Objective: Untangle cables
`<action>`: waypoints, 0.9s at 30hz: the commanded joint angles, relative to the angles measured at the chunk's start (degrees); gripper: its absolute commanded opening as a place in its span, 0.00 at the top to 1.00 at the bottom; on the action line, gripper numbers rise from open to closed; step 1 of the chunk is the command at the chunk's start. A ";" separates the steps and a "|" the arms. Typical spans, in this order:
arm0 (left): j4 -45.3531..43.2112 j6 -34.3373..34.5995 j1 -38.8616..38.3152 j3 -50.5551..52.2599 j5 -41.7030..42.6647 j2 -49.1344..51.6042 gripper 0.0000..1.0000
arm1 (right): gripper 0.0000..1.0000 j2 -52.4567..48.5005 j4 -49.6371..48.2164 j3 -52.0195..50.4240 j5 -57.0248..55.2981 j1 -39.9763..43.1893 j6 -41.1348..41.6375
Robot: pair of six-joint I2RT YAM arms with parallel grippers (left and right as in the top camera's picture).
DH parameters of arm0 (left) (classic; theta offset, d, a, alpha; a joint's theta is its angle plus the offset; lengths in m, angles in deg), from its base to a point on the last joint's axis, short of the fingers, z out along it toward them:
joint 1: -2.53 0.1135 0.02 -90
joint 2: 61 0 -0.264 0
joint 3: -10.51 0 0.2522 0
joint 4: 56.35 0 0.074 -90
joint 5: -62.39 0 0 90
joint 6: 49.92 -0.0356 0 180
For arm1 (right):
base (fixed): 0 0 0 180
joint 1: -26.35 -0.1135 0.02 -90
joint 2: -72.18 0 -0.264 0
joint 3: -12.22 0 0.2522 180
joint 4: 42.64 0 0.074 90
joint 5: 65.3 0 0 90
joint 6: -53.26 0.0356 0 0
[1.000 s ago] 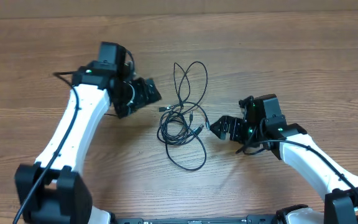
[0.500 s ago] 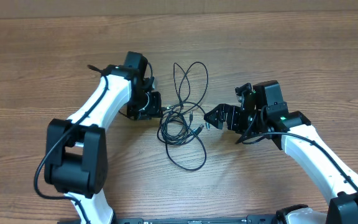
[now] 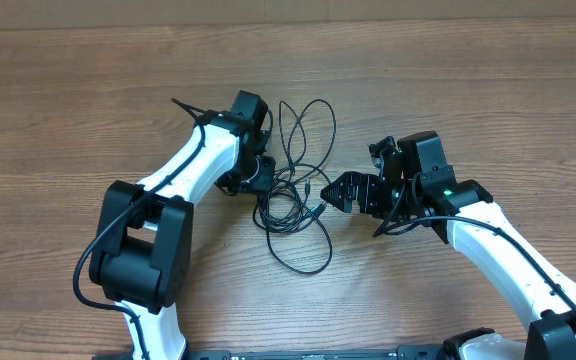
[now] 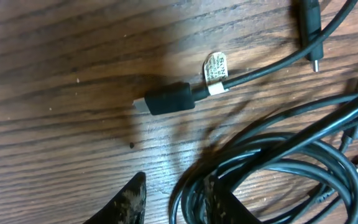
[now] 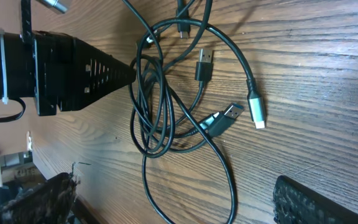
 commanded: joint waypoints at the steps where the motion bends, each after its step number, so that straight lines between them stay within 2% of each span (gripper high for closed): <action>1: -0.72 -1.27 -1.11 -0.31 -3.06 0.63 0.68 | 0.00 0.66 -0.35 0.81 -0.33 -0.24 -0.42; 8: -1.84 0.04 -2.71 0.11 -9.33 0.70 0.69 | 0.00 0.66 -0.35 0.81 -0.33 -0.24 -0.42; 20: -5.27 0.48 -4.48 4.33 -9.25 0.79 0.74 | 0.00 0.66 -0.33 0.81 -0.33 -0.24 -0.42; 22: -6.21 0.48 -4.76 5.84 -9.33 0.79 0.77 | 0.00 0.66 -0.33 0.81 -0.33 -0.24 -0.39; 23: -6.51 0.48 -4.87 6.40 -9.44 0.79 0.82 | 0.00 0.66 -0.33 0.81 -0.33 -0.24 -0.39; 24: -6.49 0.48 -4.87 6.69 -9.90 0.79 0.96 | 0.00 0.66 -0.33 0.81 -0.33 -0.24 -0.39; 27: -6.03 0.50 -4.85 6.19 -11.19 0.44 0.96 | 0.00 0.66 -0.33 0.81 -0.33 -0.24 -0.39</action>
